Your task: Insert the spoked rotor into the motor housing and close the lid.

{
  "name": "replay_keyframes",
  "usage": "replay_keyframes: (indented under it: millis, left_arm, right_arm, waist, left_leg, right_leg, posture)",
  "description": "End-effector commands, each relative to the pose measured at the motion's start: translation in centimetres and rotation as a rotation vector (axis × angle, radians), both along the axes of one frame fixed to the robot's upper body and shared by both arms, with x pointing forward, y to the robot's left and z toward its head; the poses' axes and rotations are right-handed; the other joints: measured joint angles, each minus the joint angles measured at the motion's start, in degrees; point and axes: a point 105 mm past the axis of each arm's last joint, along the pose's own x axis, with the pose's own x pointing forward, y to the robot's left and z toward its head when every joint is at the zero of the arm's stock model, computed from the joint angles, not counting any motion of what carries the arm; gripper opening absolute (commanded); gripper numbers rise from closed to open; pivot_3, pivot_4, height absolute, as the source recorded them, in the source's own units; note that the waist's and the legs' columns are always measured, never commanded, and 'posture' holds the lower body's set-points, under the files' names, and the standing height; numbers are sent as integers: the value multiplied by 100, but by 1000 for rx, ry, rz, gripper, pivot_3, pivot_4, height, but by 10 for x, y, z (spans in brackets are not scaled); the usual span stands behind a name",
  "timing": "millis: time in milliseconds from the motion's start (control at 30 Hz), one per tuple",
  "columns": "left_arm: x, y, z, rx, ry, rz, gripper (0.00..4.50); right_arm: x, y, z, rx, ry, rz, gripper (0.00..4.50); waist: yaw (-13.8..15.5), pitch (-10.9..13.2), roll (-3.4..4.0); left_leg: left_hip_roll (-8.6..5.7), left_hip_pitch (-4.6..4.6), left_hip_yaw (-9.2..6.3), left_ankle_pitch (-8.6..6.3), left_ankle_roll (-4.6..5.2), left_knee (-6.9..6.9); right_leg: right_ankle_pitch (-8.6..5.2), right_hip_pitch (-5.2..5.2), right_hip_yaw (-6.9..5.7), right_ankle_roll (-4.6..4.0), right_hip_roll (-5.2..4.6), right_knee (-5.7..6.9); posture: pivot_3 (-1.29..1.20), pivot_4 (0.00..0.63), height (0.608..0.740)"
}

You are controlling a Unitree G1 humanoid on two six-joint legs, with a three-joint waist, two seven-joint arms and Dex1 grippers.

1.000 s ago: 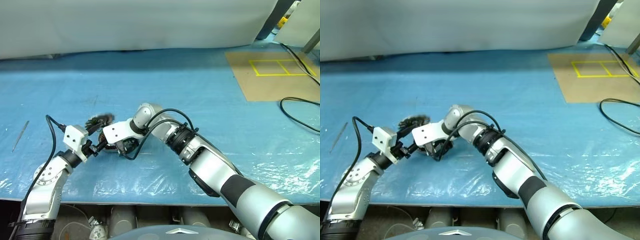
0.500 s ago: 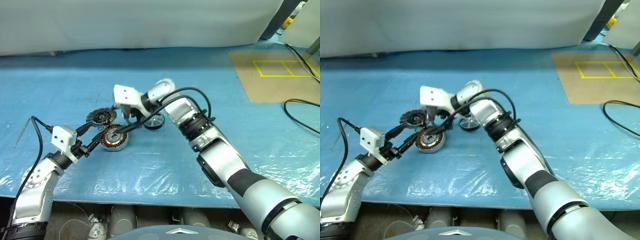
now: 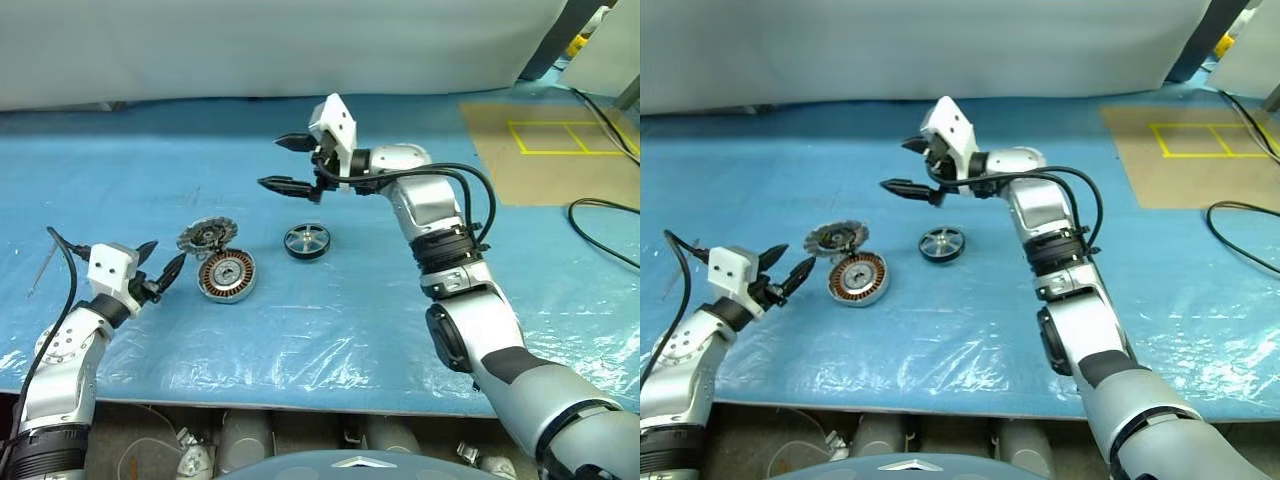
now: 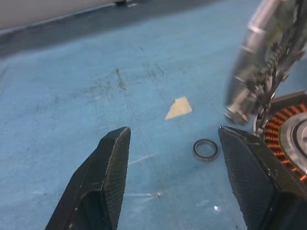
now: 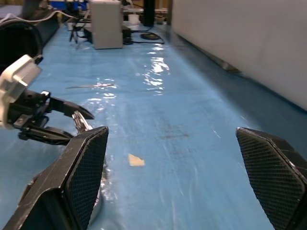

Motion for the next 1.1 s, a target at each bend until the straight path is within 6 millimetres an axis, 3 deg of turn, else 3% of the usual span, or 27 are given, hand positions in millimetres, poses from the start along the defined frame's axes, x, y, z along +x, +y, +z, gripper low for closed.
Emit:
replay_keyframes:
  millis: [33,367,533,833,933,1100]
  left_arm:
    - [6,1,-2,60,9,-25,3044]
    - [29,-13,-15,-5,71,-80,3044]
    - [36,-18,-26,-15,136,-92,3044]
    - [42,-28,-44,-27,233,-119,3044]
    - [40,-27,-54,-28,285,-108,2541]
    - [37,-22,-56,-47,302,-90,926]
  right_arm:
    - [-4,-14,13,42,-33,-30,4453]
    - [-15,-43,-10,59,81,-121,4453]
    - [-28,-47,-21,61,138,-122,4453]
    - [-32,-44,-25,67,152,-138,4453]
    - [-31,-43,-24,66,146,-141,4500]
    - [-29,-42,-20,76,128,-146,4500]
  waist:
    - [10,0,-2]
    - [14,0,-5]
    - [31,0,-5]
    - [62,-1,-2]
    - [126,-2,0]
    - [138,-5,4]
  left_leg:
    - [0,0,0,0,0,0]
    - [-2,0,-3,0,0,0]
    - [-5,0,-3,0,-1,0]
    - [-12,13,-5,1,-1,2]
    - [-13,17,-6,1,-1,4]
    - [-13,25,-6,1,-1,4]
  right_leg:
    - [0,0,0,1,0,0]
    - [13,1,0,21,0,1]
    - [14,3,0,23,-2,-1]
    - [2,17,1,4,-9,-1]
    - [2,20,2,5,-10,-1]
    - [1,26,4,6,-10,-1]
  posture:
    - [0,150,740]
    - [0,150,740]
    - [0,150,740]
    - [0,150,740]
    - [0,150,740]
    - [0,150,740]
